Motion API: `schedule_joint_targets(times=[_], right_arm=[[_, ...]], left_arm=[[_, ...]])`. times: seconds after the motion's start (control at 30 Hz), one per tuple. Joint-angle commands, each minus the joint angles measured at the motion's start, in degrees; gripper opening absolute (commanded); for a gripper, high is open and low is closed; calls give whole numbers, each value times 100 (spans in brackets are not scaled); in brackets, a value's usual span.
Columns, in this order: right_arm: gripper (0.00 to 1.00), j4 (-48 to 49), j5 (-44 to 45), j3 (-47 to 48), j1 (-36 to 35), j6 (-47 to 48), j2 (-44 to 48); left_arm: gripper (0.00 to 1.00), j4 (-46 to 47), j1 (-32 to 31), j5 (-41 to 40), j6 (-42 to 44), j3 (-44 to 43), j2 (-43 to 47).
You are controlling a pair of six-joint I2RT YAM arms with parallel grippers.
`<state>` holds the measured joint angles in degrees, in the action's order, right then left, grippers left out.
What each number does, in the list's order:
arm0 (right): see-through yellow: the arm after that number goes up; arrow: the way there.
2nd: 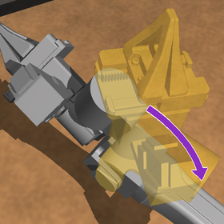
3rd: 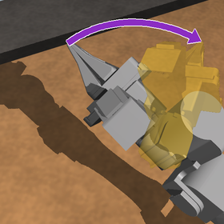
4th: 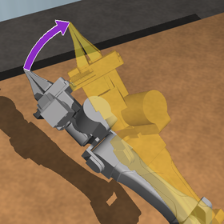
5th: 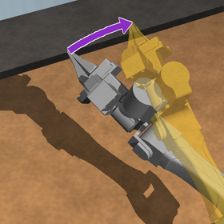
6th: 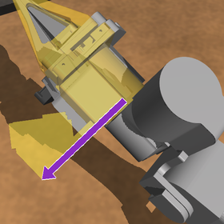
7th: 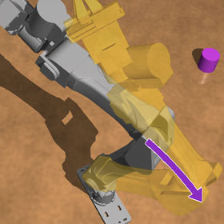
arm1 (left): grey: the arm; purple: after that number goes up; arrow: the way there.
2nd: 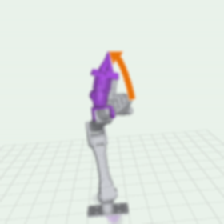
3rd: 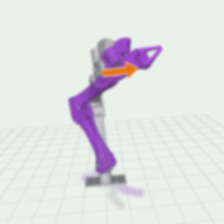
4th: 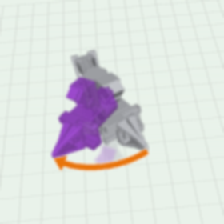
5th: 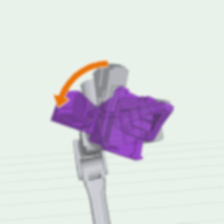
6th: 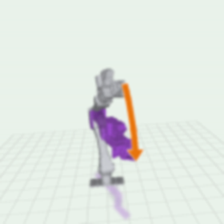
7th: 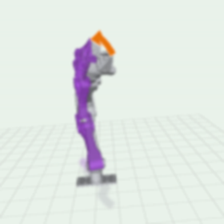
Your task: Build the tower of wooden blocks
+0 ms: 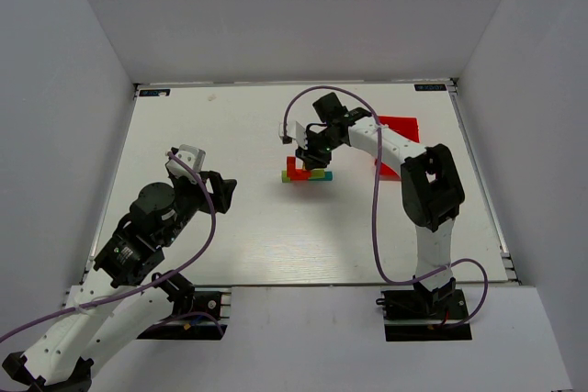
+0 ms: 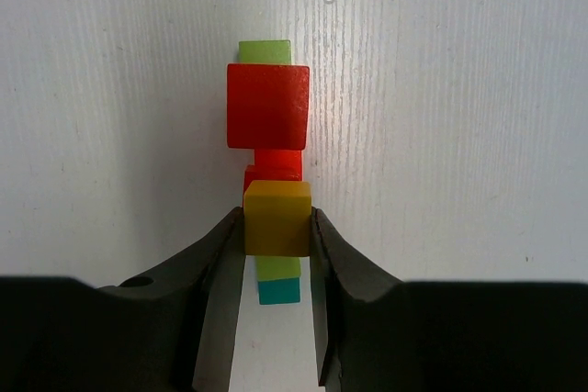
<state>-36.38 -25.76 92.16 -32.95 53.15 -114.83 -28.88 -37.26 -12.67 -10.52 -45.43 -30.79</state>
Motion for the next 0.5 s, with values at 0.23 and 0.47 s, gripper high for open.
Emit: schedule_joint_targets(times=[0.23, 0.47], right_arm=[[0, -150, -184, 329, 25, 108, -145], [1, -176, -158, 347, 17, 91, -181]], left_arm=[[78, 6, 17, 19, 24, -1, 38], [78, 6, 17, 19, 24, -1, 38]])
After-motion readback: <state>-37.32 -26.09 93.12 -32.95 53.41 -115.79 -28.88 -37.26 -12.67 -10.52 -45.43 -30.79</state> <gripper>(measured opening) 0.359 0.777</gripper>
